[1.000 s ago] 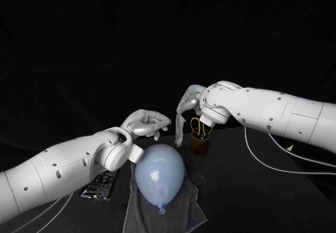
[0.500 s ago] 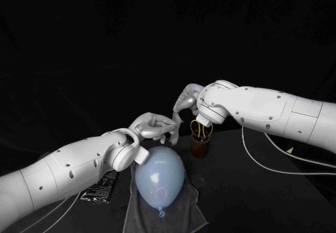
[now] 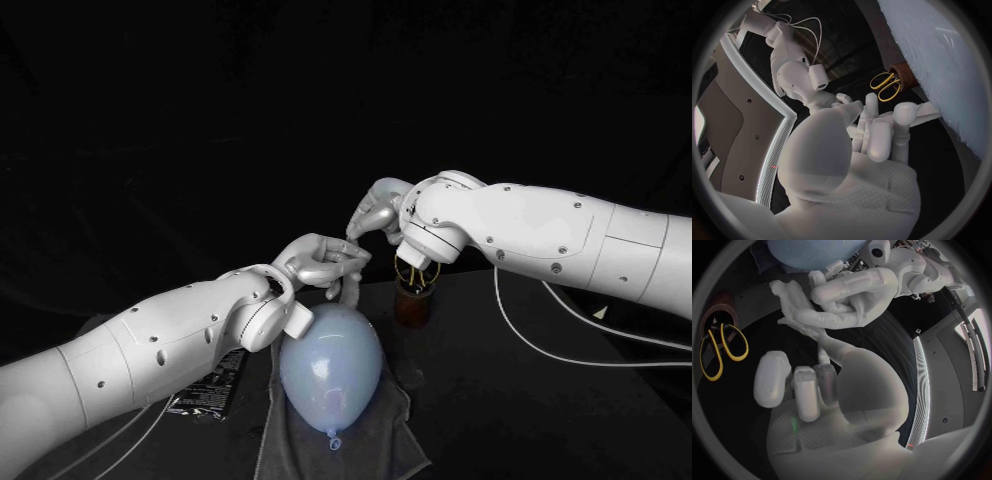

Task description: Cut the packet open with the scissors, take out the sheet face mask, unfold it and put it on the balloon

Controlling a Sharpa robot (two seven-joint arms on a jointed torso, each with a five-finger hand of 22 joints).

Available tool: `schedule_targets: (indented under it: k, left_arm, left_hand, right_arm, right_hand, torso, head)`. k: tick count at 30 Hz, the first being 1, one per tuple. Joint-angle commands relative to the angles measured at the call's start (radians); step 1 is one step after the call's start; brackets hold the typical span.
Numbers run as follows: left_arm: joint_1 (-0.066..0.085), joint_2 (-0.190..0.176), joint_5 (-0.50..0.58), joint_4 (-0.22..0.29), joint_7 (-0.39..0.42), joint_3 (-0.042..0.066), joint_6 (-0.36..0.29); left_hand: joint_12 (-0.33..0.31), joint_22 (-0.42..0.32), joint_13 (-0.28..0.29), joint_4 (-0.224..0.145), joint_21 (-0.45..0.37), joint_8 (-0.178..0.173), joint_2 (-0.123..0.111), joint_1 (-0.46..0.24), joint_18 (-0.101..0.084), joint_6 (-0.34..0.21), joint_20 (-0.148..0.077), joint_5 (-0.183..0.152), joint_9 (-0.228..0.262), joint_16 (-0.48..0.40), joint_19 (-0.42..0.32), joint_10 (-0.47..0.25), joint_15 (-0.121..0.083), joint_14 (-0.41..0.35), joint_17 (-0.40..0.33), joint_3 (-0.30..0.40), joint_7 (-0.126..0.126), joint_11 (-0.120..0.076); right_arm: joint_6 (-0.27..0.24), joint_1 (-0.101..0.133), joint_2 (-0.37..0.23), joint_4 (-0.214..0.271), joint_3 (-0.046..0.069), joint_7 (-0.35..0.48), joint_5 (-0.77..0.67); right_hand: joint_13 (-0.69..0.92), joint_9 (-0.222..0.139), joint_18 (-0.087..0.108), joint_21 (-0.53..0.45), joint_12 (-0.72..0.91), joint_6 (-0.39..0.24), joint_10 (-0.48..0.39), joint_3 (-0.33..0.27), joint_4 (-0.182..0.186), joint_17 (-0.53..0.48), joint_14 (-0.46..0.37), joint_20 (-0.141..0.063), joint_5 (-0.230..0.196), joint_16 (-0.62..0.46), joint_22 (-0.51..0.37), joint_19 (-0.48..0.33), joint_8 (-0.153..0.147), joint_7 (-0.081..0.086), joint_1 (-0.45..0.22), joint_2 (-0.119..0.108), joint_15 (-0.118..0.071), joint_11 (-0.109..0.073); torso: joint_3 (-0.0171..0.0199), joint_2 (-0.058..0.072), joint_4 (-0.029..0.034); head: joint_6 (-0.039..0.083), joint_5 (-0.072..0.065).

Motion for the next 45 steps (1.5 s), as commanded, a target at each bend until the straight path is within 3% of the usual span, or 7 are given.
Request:
schedule_targets:
  k: [1, 11, 18, 26, 40, 42, 45]
  left_arm:
    - [0.002, 0.000, -0.006, -0.001, 0.001, 0.002, -0.032]
    - [0.003, -0.029, -0.003, 0.011, 0.009, 0.001, -0.053]
    - [0.003, -0.053, -0.002, 0.018, 0.006, 0.001, -0.058]
    - [0.003, -0.057, 0.017, 0.009, 0.009, 0.001, -0.073]
    - [0.003, -0.052, 0.015, 0.017, 0.007, 0.001, -0.061]
    - [0.003, -0.056, 0.014, 0.025, 0.015, 0.001, -0.065]
    - [0.002, -0.071, 0.013, 0.047, 0.034, 0.001, -0.076]
  left_hand:
    - [0.011, 0.007, 0.006, -0.004, 0.009, -0.006, 0.005, -0.008, -0.010, -0.004, -0.001, -0.003, -0.001, 0.007, 0.009, -0.006, -0.002, 0.008, 0.006, 0.003, -0.001, 0.001]
    - [0.043, 0.015, 0.030, -0.010, 0.017, 0.002, 0.009, -0.014, -0.011, 0.040, 0.002, -0.003, 0.002, 0.011, 0.010, -0.022, 0.006, 0.009, 0.010, 0.008, 0.003, 0.012]
    - [0.065, 0.033, 0.046, -0.022, 0.028, 0.047, 0.016, -0.016, -0.013, 0.132, 0.005, -0.004, 0.020, 0.019, 0.017, -0.030, 0.004, 0.019, 0.028, 0.004, -0.013, 0.007]
    - [0.070, 0.037, 0.049, -0.023, 0.031, 0.035, 0.016, -0.020, -0.013, 0.111, 0.004, -0.003, 0.015, 0.020, 0.018, -0.032, 0.005, 0.020, 0.028, 0.004, -0.008, 0.010]
    - [0.080, 0.052, 0.056, -0.023, 0.040, 0.004, 0.021, -0.025, -0.016, 0.073, 0.008, -0.003, 0.001, 0.026, 0.024, -0.034, 0.011, 0.026, 0.041, 0.013, 0.002, 0.016]
    - [0.089, 0.055, 0.061, -0.035, 0.042, 0.022, 0.015, -0.018, -0.016, 0.109, 0.008, -0.003, 0.009, 0.027, 0.024, -0.032, 0.009, 0.027, 0.043, 0.012, -0.003, 0.013]
    - [0.116, 0.060, 0.077, -0.054, 0.045, 0.091, 0.011, -0.012, -0.015, 0.205, 0.001, -0.003, 0.045, 0.028, 0.026, -0.019, -0.008, 0.028, 0.045, -0.005, -0.035, -0.009]
  right_arm:
    - [-0.001, 0.001, -0.002, 0.006, 0.001, 0.013, -0.001]
    - [-0.001, 0.001, -0.009, 0.012, 0.001, 0.016, -0.002]
    - [0.001, 0.001, -0.016, 0.017, 0.001, 0.019, -0.001]
    - [0.019, 0.002, -0.029, 0.033, 0.001, 0.020, 0.013]
    - [0.018, 0.002, -0.035, 0.052, 0.001, 0.016, 0.029]
    - [0.011, 0.002, -0.032, 0.046, 0.001, 0.015, 0.027]
    - [-0.001, 0.002, -0.023, 0.029, 0.001, 0.014, 0.023]
  right_hand:
    - [0.182, 0.029, -0.013, 0.003, 0.005, 0.007, 0.044, 0.007, -0.001, 0.263, 0.103, 0.001, 0.002, 0.004, 0.168, 0.005, 0.019, 0.001, -0.004, 0.002, -0.007, -0.005]
    - [0.182, 0.029, -0.013, 0.003, 0.005, 0.007, 0.044, 0.007, -0.001, 0.263, 0.103, 0.001, 0.002, 0.004, 0.168, 0.005, 0.019, 0.001, -0.004, 0.002, -0.007, -0.005]
    - [0.182, 0.029, -0.014, 0.004, 0.005, 0.006, 0.044, 0.010, -0.002, 0.263, 0.103, 0.001, 0.002, 0.004, 0.168, 0.006, 0.020, 0.001, -0.005, 0.001, -0.007, -0.005]
    - [0.184, 0.029, -0.014, 0.007, 0.008, 0.007, 0.046, 0.013, -0.004, 0.263, 0.103, 0.000, 0.002, 0.004, 0.169, 0.007, 0.021, 0.001, -0.007, 0.000, -0.007, -0.005]
    - [0.184, 0.030, -0.015, 0.011, 0.008, 0.007, 0.046, 0.016, -0.005, 0.263, 0.103, 0.000, 0.002, 0.004, 0.170, 0.009, 0.022, 0.001, -0.009, -0.001, -0.007, -0.005]
    - [0.183, 0.030, -0.015, 0.012, 0.007, 0.007, 0.046, 0.017, -0.005, 0.263, 0.103, 0.000, 0.002, 0.004, 0.171, 0.010, 0.023, 0.001, -0.010, -0.001, -0.008, -0.005]
    - [0.183, 0.030, -0.015, 0.012, 0.007, 0.007, 0.046, 0.018, -0.006, 0.263, 0.103, 0.000, 0.002, 0.004, 0.171, 0.010, 0.023, 0.001, -0.011, -0.001, -0.008, -0.005]
  torso:
    - [0.0004, -0.001, -0.0004]
    - [0.0001, 0.000, 0.0002]
    - [-0.0002, 0.000, 0.0011]
    - [-0.0009, 0.001, 0.0000]
    - [0.0018, 0.000, -0.0008]
    - [0.0016, 0.000, -0.0008]
    - [0.0015, 0.001, -0.0010]
  head:
    - [-0.001, 0.001]
    - [-0.004, 0.000]
    - [-0.007, -0.001]
    - [-0.011, 0.002]
    - [-0.013, 0.001]
    - [-0.013, 0.000]
    - [-0.013, -0.001]
